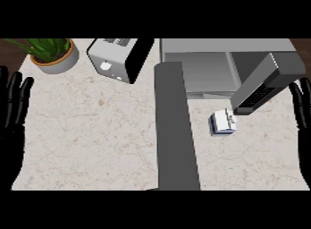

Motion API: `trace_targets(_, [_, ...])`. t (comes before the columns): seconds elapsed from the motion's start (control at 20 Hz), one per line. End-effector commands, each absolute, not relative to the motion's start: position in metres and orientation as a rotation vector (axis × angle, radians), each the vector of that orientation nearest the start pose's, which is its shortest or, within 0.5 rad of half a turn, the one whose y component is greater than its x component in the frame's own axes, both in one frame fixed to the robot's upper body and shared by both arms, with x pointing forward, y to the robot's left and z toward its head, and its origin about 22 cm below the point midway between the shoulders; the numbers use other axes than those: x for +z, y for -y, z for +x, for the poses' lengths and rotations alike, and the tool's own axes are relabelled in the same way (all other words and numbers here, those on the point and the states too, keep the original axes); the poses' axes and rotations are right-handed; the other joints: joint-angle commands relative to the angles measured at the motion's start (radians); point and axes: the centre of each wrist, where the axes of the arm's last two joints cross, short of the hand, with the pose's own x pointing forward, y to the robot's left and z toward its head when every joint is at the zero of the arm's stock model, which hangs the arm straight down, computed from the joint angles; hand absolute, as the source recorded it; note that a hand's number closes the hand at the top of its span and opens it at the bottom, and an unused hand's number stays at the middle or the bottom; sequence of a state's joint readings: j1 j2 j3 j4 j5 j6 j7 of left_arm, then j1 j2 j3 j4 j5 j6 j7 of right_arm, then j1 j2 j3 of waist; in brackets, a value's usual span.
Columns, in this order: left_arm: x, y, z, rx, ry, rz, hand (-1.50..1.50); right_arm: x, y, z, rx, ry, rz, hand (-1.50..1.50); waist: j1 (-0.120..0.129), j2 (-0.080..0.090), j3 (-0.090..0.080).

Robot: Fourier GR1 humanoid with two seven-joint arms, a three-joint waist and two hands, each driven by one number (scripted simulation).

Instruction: Pick up the milk, place it into the microwave and close the microwave

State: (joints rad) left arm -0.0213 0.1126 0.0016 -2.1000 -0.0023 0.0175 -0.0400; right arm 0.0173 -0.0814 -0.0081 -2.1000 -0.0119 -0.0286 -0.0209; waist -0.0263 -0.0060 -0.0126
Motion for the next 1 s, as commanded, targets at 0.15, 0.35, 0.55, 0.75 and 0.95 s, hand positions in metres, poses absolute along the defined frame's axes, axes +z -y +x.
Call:
trace_targets(0.15, [0.120, -0.249, 0.217, -0.152, 2.082, 0.005, -1.50, 0.119, 0.220, 0.212, 0.007, 2.071, -0.333, -1.50, 0.028, 0.007, 0.012])
trace_targets(0.35, [0.117, -0.255, 0.217, -0.015, 1.975, -0.220, -1.50, 0.130, 0.205, 0.236, -0.008, 2.029, -0.242, -1.50, 0.039, 0.007, 0.012])
trace_targets(0.55, [0.119, -0.269, 0.186, -0.013, 1.973, -0.230, -1.50, 0.130, 0.187, 0.219, -0.033, 2.023, -0.246, -1.50, 0.032, 0.004, 0.012])
trace_targets(0.75, [0.126, -0.294, 0.157, 0.002, 1.966, -0.227, -1.50, 0.121, 0.194, 0.215, -0.045, 1.989, -0.314, -1.50, 0.032, 0.004, 0.012])
trace_targets(0.95, [0.135, -0.298, 0.135, -0.016, 1.941, -0.234, -1.50, 0.099, 0.201, 0.219, -0.077, 1.936, -0.365, -1.50, 0.033, 0.004, 0.013])
